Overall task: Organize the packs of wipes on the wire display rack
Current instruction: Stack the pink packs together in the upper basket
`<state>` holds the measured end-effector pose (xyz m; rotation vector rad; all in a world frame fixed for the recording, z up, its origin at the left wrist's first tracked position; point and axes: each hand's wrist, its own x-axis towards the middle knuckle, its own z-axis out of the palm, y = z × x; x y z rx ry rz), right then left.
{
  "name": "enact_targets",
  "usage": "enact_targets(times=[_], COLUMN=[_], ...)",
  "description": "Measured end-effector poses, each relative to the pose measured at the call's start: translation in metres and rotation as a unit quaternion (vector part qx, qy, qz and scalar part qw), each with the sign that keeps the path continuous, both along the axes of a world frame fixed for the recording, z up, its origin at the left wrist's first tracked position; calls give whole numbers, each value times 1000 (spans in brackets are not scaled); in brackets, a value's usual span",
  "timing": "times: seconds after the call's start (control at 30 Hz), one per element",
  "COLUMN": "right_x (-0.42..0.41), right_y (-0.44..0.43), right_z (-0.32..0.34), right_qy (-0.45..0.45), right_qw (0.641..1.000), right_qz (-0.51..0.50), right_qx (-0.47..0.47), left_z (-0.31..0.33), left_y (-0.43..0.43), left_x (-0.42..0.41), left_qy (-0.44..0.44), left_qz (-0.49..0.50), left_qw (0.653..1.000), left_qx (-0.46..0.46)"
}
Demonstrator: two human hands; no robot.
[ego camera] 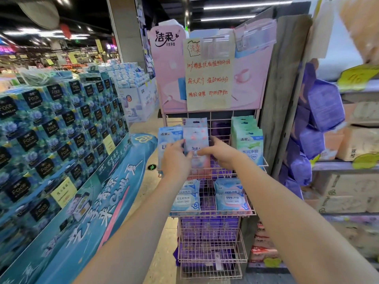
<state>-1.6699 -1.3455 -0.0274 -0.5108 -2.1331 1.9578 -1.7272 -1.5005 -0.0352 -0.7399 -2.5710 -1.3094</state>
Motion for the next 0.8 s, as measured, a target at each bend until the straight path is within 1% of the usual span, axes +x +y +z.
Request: enact_targets(times=[0.1, 0.3, 0.43, 0.57, 0.7, 0.8], right_x=[-8, -20, -21, -24, -23, -21], right_y=[6, 18, 17, 11, 7, 9], right_z=[-5, -17, -14, -14, -15, -13], right_qy=[-11, -33, -42, -39, -36, -25], right_qw=[999, 999, 998, 996, 996, 995], right_qz=[10, 8, 44, 71, 74, 97], right_qx=[-35, -37, -30, -24, -21, 7], left_z=[-4, -8, -11, -15, -18, -18], left_y=[1, 3, 3, 1, -2, -3], left_x=[-4, -11, -16, -19, -24, -26], left_qy=[-7, -3, -19, -10, -3, -18], left_qz=[-7, -9, -19, -29, -43, -53], left_qw=[1000, 998, 997, 996, 996, 995], left_qx=[29, 54, 74, 80, 84, 85])
